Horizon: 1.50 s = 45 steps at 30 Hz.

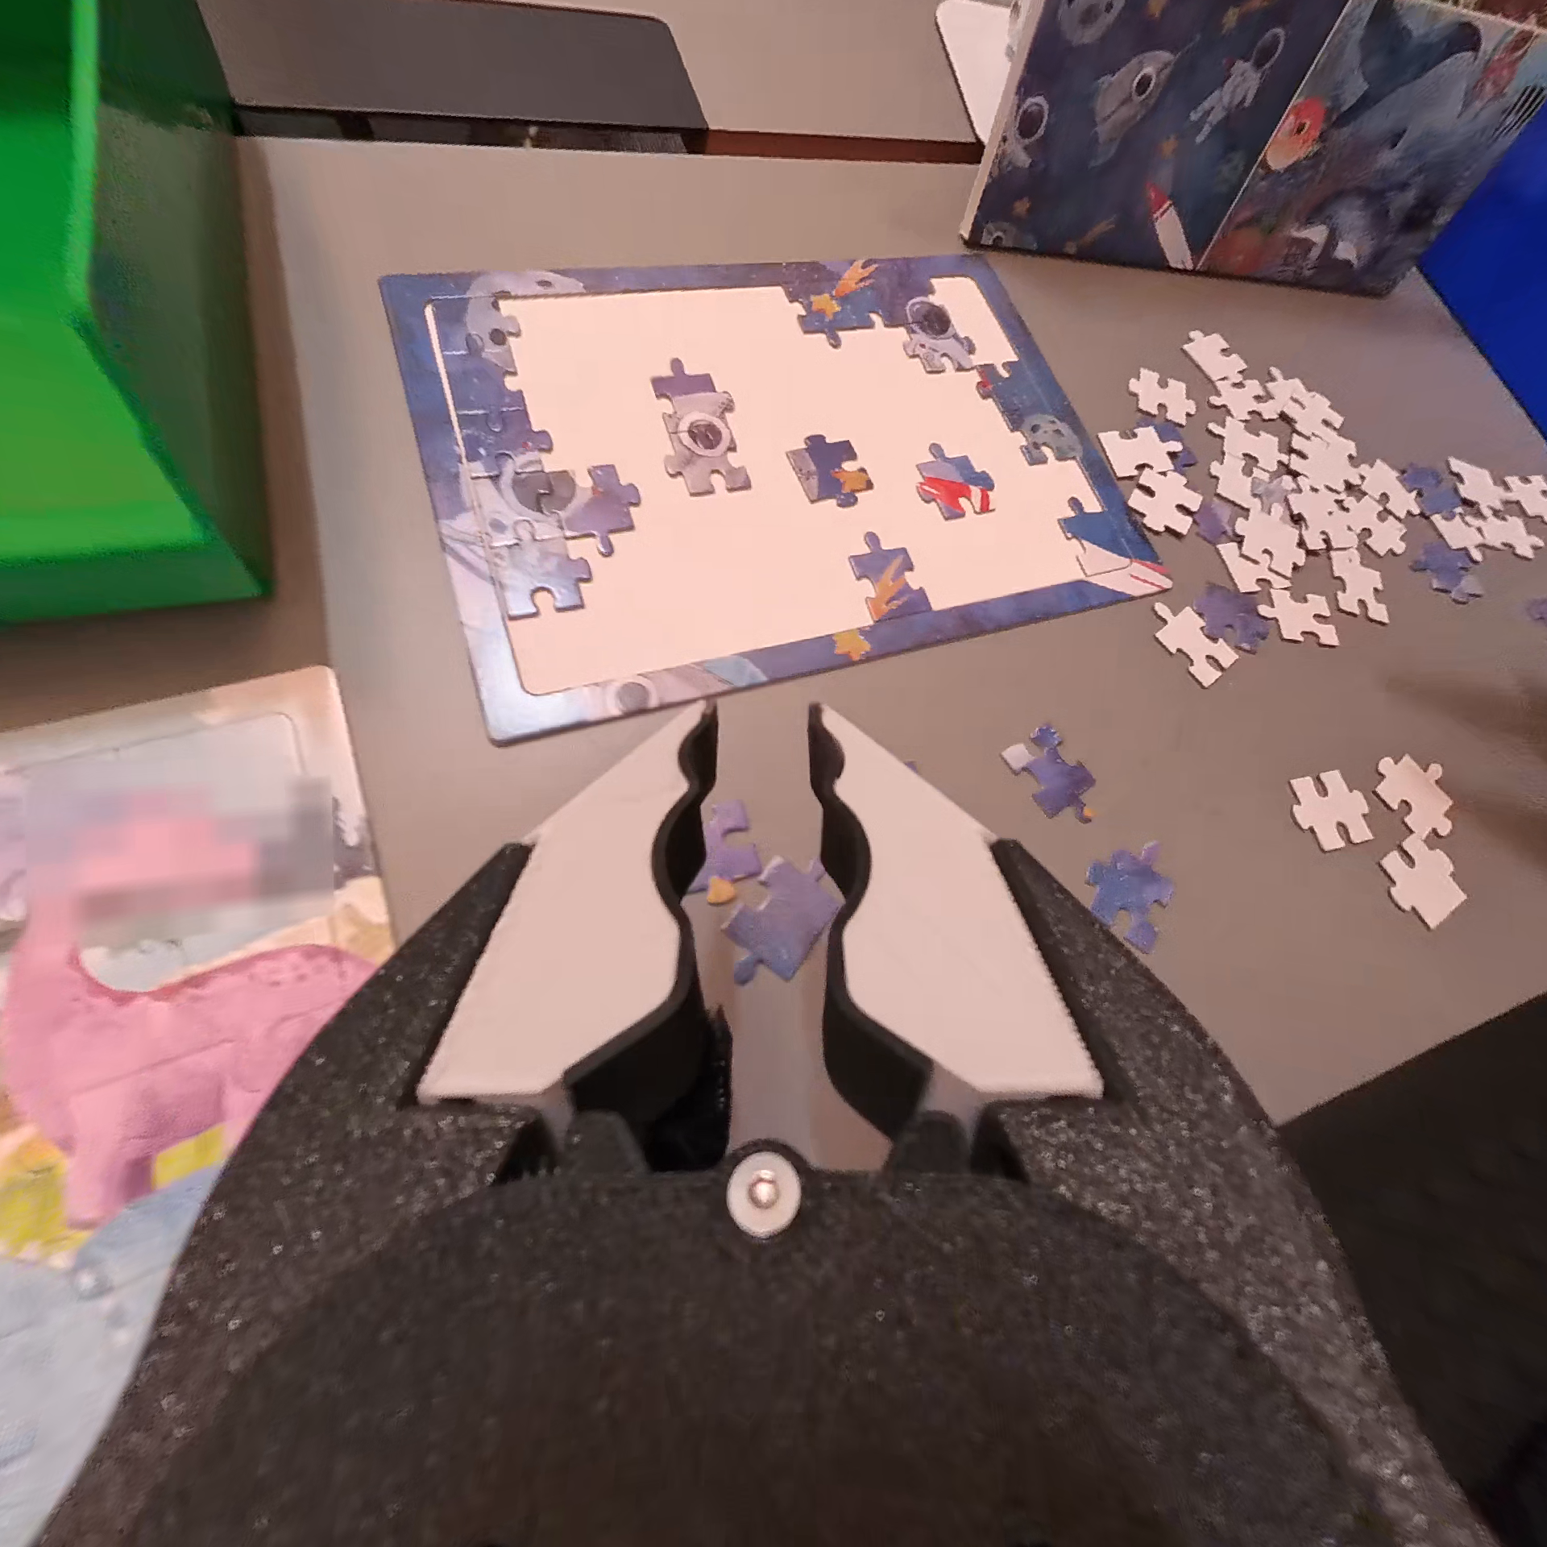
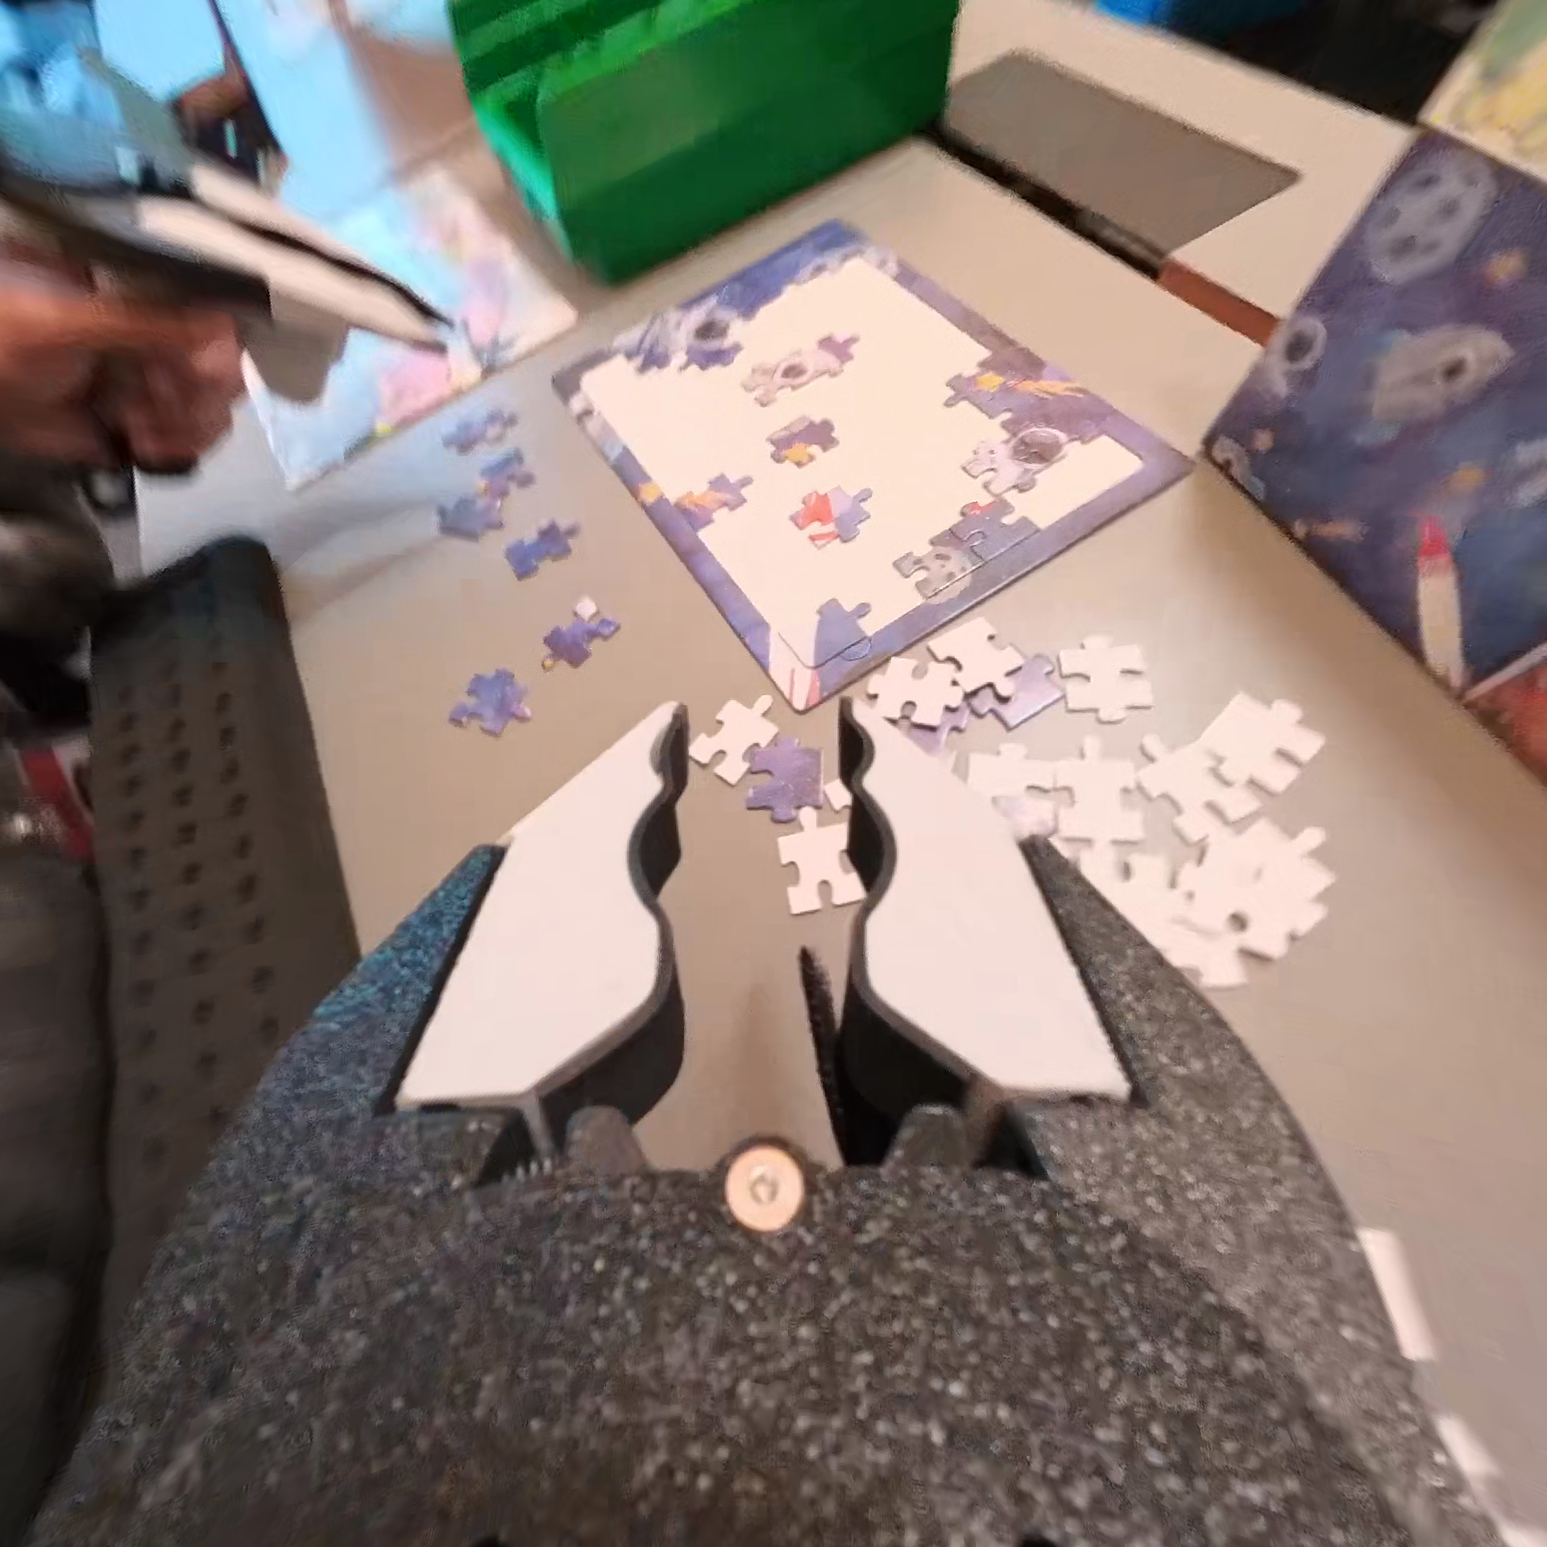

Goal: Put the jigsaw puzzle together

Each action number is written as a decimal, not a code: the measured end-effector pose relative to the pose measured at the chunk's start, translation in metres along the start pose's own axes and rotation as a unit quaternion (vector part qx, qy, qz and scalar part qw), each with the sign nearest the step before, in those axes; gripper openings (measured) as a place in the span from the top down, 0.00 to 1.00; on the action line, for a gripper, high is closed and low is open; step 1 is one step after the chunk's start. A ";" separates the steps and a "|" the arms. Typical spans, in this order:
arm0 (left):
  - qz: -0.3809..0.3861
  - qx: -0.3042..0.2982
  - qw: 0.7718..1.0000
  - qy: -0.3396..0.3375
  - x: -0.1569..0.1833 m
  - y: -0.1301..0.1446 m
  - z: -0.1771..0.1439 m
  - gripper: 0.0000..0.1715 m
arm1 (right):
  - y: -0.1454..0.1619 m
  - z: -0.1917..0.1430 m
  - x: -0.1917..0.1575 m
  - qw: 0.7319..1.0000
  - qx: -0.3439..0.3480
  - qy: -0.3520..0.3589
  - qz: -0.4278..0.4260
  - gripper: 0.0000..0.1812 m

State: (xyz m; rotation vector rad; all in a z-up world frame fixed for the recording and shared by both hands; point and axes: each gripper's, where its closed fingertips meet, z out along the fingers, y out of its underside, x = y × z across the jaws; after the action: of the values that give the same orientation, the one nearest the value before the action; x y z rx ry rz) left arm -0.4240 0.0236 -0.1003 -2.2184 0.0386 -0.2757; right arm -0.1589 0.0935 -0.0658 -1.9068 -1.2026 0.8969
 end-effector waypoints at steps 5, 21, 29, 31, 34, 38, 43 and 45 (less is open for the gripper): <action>0.024 0.074 0.995 -0.066 0.015 0.001 0.006 0.88 | 0.038 -0.005 -0.009 0.980 0.133 0.019 0.145 0.81; 0.085 0.078 0.992 0.051 0.063 0.019 0.018 0.85 | 0.076 -0.003 -0.005 0.992 0.042 0.113 0.042 0.86; 0.112 0.059 0.989 0.071 0.074 0.025 0.024 0.84 | 0.099 -0.029 0.043 0.970 -0.006 0.240 0.042 0.85; 0.124 0.041 0.989 0.067 0.075 0.030 0.030 0.84 | 0.102 -0.031 0.044 0.972 -0.005 0.228 0.051 0.84; 0.148 0.024 0.987 0.057 0.078 0.033 0.040 0.84 | 0.102 -0.015 0.029 0.985 -0.011 0.163 0.048 0.80; 0.190 0.049 0.980 0.037 0.082 0.025 0.049 0.85 | 0.102 0.007 0.034 0.984 -0.058 0.166 0.007 0.79; 0.201 0.094 0.975 0.033 0.083 0.013 0.039 0.87 | 0.102 0.011 0.054 0.983 -0.074 0.167 0.026 0.80; 0.183 0.101 0.977 0.048 0.083 0.010 0.036 0.87 | 0.108 0.015 0.055 0.982 -0.091 0.161 0.024 0.78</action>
State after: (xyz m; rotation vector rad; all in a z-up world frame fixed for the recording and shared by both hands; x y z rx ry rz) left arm -0.3343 0.0348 -0.1145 -1.9501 0.4471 -0.1735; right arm -0.1055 0.1119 -0.1738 -2.1362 -1.0758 0.4877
